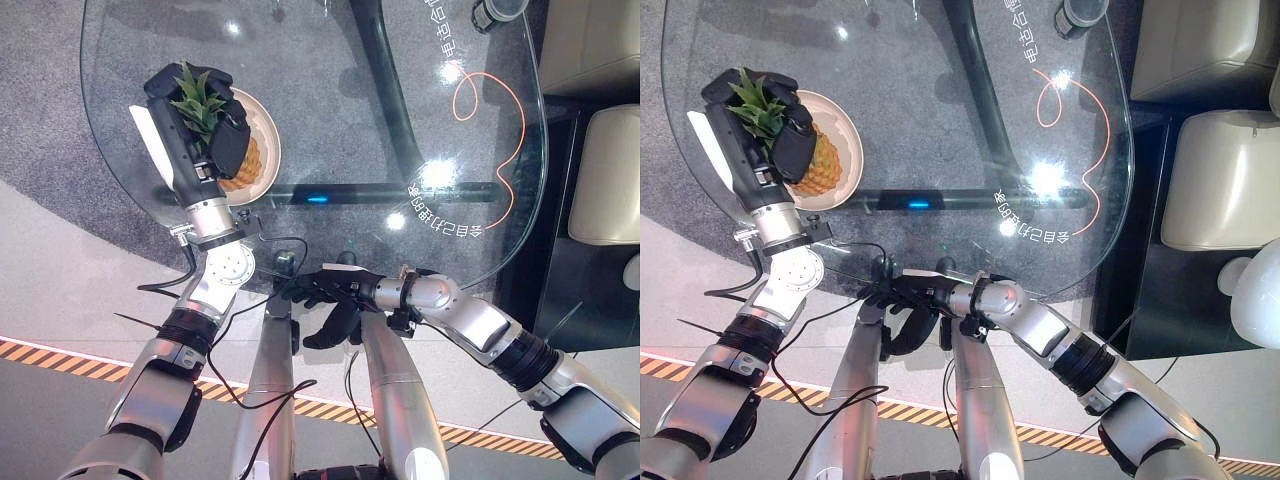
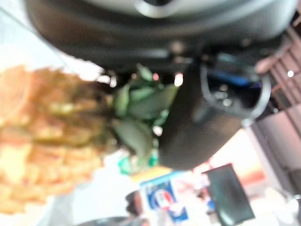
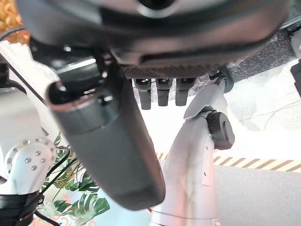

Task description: Pick up the fruit to the plate

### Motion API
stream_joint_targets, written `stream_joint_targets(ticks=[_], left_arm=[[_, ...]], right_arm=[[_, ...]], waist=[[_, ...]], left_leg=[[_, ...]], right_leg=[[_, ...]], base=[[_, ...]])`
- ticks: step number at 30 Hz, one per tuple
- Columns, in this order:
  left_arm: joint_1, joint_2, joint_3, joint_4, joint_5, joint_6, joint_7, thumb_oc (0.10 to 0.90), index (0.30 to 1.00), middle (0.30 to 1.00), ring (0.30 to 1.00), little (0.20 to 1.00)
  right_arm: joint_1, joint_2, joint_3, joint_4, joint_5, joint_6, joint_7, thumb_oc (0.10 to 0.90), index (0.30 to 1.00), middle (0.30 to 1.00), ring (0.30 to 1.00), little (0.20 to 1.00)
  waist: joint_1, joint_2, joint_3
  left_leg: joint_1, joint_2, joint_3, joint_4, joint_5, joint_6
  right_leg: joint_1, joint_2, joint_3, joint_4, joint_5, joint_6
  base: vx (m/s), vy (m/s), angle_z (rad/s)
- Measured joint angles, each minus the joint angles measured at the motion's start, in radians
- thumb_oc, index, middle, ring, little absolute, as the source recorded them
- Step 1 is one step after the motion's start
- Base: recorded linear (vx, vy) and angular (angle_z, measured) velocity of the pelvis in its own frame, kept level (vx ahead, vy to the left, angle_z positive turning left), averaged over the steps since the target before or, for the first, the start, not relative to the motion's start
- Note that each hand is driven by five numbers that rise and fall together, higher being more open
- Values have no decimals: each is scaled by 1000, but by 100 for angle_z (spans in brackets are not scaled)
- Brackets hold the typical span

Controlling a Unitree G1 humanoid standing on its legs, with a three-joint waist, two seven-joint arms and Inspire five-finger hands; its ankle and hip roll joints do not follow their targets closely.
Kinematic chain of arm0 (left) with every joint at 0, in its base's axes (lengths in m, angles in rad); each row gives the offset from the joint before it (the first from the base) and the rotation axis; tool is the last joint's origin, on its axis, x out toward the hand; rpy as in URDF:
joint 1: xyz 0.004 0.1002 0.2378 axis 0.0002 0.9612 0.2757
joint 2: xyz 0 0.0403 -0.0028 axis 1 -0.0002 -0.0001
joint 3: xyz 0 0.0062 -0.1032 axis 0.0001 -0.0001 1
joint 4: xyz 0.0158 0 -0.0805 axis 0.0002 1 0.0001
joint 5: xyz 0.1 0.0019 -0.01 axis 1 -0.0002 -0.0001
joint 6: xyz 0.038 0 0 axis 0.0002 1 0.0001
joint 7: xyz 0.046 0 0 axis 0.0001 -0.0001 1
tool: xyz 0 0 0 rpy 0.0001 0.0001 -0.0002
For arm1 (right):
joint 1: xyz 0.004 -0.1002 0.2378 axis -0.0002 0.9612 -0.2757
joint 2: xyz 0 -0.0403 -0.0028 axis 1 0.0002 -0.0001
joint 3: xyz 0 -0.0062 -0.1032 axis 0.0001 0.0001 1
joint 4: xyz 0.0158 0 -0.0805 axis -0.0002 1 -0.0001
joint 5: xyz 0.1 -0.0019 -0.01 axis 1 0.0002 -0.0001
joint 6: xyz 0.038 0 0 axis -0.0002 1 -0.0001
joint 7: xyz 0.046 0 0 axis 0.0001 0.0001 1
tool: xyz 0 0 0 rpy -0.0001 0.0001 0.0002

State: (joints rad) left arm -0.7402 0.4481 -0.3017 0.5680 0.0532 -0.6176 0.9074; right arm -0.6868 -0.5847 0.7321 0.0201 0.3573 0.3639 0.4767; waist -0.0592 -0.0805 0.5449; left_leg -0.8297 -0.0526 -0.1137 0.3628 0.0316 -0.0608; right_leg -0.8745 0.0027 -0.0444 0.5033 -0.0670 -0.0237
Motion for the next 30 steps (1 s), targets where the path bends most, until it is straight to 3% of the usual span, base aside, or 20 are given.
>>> stream_joint_targets(ticks=[11, 13, 14, 15, 16, 18, 19, 20, 21, 30], left_arm=[[-4, 0, 0, 3, 0, -6, 20, 100, 300, 300, 300, 200], [-7, 0, 0, 3, 0, -6, 20, 245, 425, 425, 425, 345], [-8, 0, 0, 3, 0, -6, 20, 402, 559, 559, 559, 502], [-9, 0, 0, 3, 0, -6, 20, 391, 549, 549, 549, 491], [-11, 0, 0, 3, 0, -6, 20, 311, 481, 481, 481, 411], [-11, 0, 0, 3, 0, -6, 20, 375, 535, 535, 535, 475], [-11, 0, 0, 3, 0, -6, 20, 553, 688, 688, 688, 653], [-11, 0, 0, 3, 0, -6, 20, 641, 764, 764, 764, 741], [-12, 1, 0, 3, 0, -9, 21, 800, 900, 900, 900, 900], [-36, 1, 0, 4, -1, -27, 23, 800, 900, 900, 900, 900]], right_arm=[[-16, 0, 0, 0, 1, 0, 0, 800, 900, 900, 900, 900], [-17, 0, 1, 0, 1, 0, 0, 800, 900, 900, 900, 900], [-17, 0, 1, 0, 1, 0, 0, 800, 900, 900, 900, 900], [-17, 0, 1, 0, 1, 0, 0, 800, 900, 900, 900, 900], [-17, 0, 1, 0, 1, 0, 0, 800, 900, 900, 900, 900], [-22, 0, 1, 0, 1, 0, 0, 800, 900, 900, 900, 900], [-22, 0, 0, 0, 1, 0, 0, 800, 900, 900, 900, 900], [-22, 0, 1, 0, 1, 0, 0, 800, 900, 900, 900, 900], [-22, 0, 1, 0, 1, 0, 0, 800, 900, 900, 900, 900], [-30, 0, 3, 0, 8, 0, -1, 800, 900, 900, 900, 900]], waist=[[0, -1, 0], [-1, -1, 0], [-1, -1, 0], [-1, -1, 0], [-1, -2, 0], [0, -2, 0], [0, -2, 0], [0, -2, 0], [0, -2, 0], [0, -2, 0]], left_leg=[[-25, 1, -1, 6, 2, -3], [-26, 1, -1, 6, 2, -3], [-26, 1, -1, 6, 2, -3], [-26, 1, -1, 6, 2, -3], [-26, 1, -1, 6, 2, -3], [-26, 1, -1, 6, 2, -3], [-26, 1, -1, 6, 2, -3], [-26, 1, -1, 6, 2, -3], [-25, 1, -1, 6, 2, -3], [-25, 1, -1, 6, 3, -3]], right_leg=[[-24, 2, -1, 3, 6, 0], [-24, 2, -1, 3, 6, 0], [-24, 2, -1, 3, 6, 0], [-24, 2, -1, 3, 6, 0], [-24, 2, -1, 3, 6, 0], [-24, 2, -1, 3, 6, 0], [-24, 2, -1, 3, 6, 0], [-24, 2, -1, 3, 6, 0], [-24, 2, -1, 3, 7, 0], [-24, 2, -1, 3, 8, 1]], base=[[0, 0, 0], [0, 0, 0], [0, 0, 0], [0, 0, 0], [0, 0, 0], [0, 0, 0], [0, 0, 0], [0, 0, 0], [0, 0, 0], [0, 0, 0]])
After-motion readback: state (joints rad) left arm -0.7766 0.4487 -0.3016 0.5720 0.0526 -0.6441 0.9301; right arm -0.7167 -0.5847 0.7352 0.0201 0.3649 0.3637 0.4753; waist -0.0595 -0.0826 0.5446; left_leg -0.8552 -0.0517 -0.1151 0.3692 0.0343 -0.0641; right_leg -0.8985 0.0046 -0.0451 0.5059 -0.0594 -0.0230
